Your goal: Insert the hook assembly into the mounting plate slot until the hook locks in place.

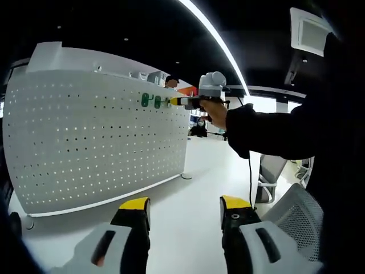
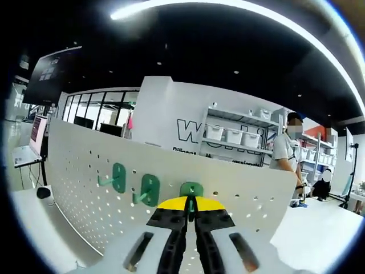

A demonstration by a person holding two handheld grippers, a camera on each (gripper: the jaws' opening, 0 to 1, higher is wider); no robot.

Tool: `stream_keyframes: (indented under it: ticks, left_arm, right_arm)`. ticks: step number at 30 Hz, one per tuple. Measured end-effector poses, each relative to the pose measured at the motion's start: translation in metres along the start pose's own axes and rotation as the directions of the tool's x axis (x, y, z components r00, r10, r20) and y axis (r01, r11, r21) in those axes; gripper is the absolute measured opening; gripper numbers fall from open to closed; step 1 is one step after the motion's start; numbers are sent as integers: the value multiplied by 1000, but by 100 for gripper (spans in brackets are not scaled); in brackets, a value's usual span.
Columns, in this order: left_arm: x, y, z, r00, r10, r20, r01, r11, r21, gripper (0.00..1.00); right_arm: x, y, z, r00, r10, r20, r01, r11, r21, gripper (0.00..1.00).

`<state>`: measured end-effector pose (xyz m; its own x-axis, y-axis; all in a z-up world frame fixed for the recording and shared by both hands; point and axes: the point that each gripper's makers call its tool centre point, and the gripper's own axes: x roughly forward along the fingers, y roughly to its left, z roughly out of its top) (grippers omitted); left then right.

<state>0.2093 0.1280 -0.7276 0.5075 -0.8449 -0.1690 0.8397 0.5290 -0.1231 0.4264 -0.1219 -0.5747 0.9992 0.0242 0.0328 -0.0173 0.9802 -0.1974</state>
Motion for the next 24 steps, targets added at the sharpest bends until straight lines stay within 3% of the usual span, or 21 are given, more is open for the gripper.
stream_keyframes:
  ticks: [17, 24]
  left_arm:
    - [-1, -1, 2, 1000, -6, 8, 6, 1000, -5, 50]
    - [0, -3, 2, 1000, -13, 7, 13, 1000, -5, 50]
  right_arm:
    - [6, -1, -6, 1000, -13, -3, 13, 1000, -6, 1]
    - [6, 0, -7, 1000, -21, 3, 21, 998, -52, 2]
